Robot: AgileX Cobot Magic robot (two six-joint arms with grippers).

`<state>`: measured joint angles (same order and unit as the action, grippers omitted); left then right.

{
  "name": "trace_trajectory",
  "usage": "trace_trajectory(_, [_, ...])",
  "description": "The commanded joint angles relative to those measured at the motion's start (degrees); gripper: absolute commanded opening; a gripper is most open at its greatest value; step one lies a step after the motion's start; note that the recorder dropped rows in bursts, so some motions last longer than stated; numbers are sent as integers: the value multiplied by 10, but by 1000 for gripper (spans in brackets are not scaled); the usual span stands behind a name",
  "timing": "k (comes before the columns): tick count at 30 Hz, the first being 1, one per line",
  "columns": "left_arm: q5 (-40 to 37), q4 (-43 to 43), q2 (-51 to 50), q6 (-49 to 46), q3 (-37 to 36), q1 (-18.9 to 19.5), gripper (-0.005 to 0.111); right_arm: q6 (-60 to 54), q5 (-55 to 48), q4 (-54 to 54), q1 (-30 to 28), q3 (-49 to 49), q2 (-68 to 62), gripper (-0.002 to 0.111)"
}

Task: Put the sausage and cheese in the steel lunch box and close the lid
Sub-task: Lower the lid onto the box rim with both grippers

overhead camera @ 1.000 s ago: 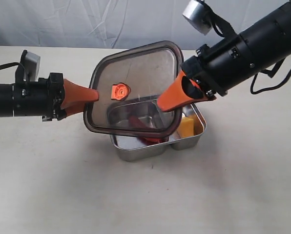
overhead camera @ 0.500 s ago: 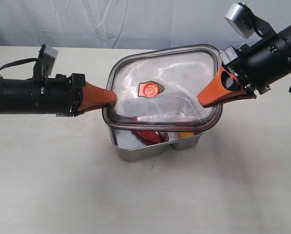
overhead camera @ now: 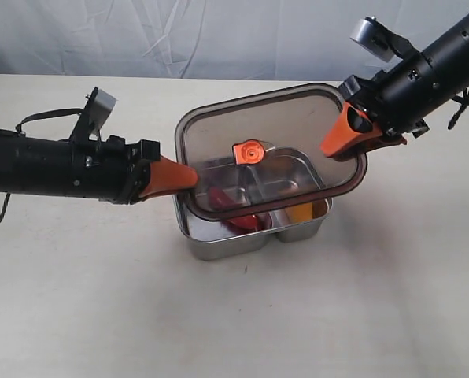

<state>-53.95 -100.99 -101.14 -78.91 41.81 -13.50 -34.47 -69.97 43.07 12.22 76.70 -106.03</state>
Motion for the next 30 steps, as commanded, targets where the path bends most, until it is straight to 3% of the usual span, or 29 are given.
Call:
trace_trajectory(1, [-142, 10, 8, -6, 4, -27, 0, 66, 28, 39, 12, 41, -56, -1])
trace_trajectory(6, [-7, 59, 8, 4, 4, -27, 0, 59, 38, 29, 23, 41, -77, -1])
trace_trajectory(12, [71, 72, 8, 8, 4, -27, 0, 101, 70, -57, 51, 41, -77, -1])
trace_trajectory(23, [107, 60, 8, 4, 5, -27, 0, 165, 109, -166, 51, 41, -77, -1])
trace_trajectory(30, [114, 63, 8, 4, 5, -27, 0, 165, 116, -168, 51, 41, -77, -1])
